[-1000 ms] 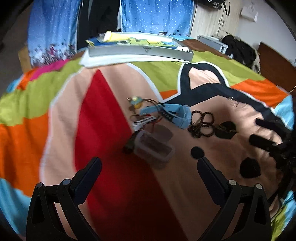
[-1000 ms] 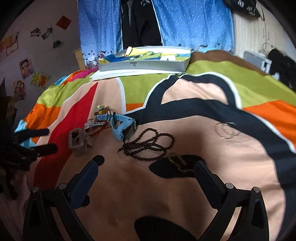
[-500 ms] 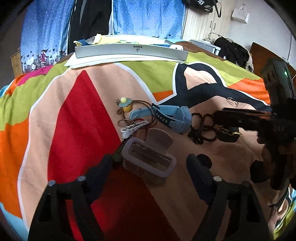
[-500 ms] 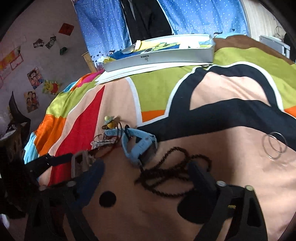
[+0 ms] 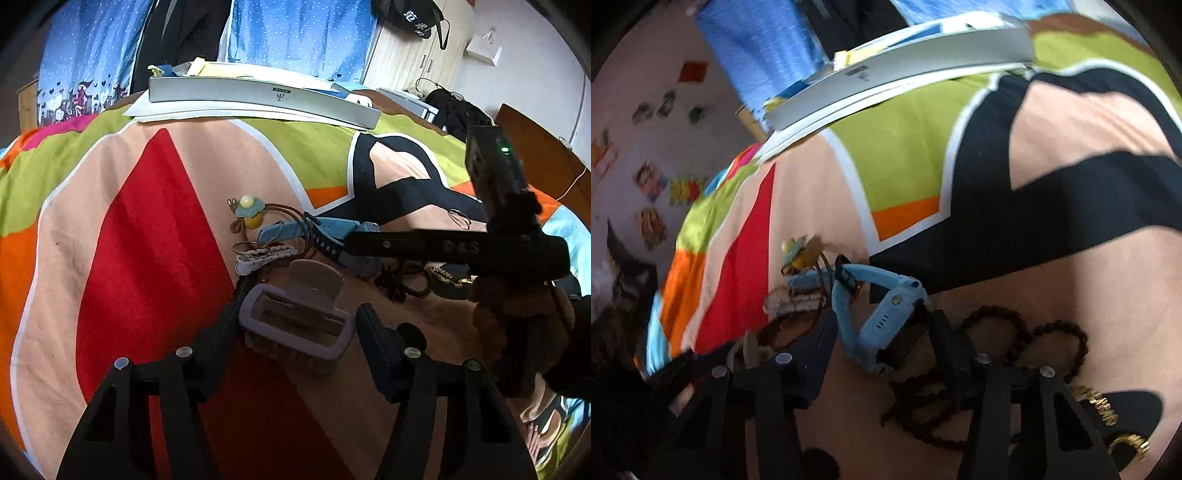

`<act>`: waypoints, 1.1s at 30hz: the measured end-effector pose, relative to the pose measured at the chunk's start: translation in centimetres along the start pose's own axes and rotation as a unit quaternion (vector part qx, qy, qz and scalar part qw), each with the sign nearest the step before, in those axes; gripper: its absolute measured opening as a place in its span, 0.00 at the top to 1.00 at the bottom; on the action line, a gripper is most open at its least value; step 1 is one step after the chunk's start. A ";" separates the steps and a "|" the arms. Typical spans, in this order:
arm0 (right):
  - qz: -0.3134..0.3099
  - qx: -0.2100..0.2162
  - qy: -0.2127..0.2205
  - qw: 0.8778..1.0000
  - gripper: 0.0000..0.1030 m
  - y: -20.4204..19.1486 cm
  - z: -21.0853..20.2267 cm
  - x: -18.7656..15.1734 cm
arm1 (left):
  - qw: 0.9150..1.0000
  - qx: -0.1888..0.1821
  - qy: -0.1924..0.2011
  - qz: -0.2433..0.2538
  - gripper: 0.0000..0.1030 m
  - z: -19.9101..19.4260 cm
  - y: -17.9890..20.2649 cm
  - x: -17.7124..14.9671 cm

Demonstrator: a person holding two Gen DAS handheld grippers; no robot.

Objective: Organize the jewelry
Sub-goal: 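Grasp the blue watch with the right tool while the left tool grasps the white claw clip, then lift and carry the watch and claw clip toward the white tray with both tools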

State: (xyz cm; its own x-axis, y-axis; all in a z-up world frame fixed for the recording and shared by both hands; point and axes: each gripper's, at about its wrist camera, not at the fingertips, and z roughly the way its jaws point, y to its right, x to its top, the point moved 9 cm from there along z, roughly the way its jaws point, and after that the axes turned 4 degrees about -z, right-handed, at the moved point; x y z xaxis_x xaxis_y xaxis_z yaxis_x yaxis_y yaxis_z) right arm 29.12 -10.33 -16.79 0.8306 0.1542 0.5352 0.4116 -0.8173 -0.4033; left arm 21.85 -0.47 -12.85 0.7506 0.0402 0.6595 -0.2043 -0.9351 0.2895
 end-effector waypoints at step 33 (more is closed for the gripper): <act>-0.006 -0.165 0.063 0.984 0.81 -0.4 -7.6 -1.3 | 0.998 0.014 0.055 -0.002 0.44 -4.4 1.1 1.1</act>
State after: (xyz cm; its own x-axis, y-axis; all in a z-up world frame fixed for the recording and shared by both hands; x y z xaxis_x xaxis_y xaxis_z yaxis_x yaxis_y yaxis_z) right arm 25.04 -14.48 -11.66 0.7647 0.1113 0.6347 0.2587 -0.9551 -0.1442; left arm 19.67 0.10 -8.73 0.6779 0.0813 0.7306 -0.1817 -0.9445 0.2737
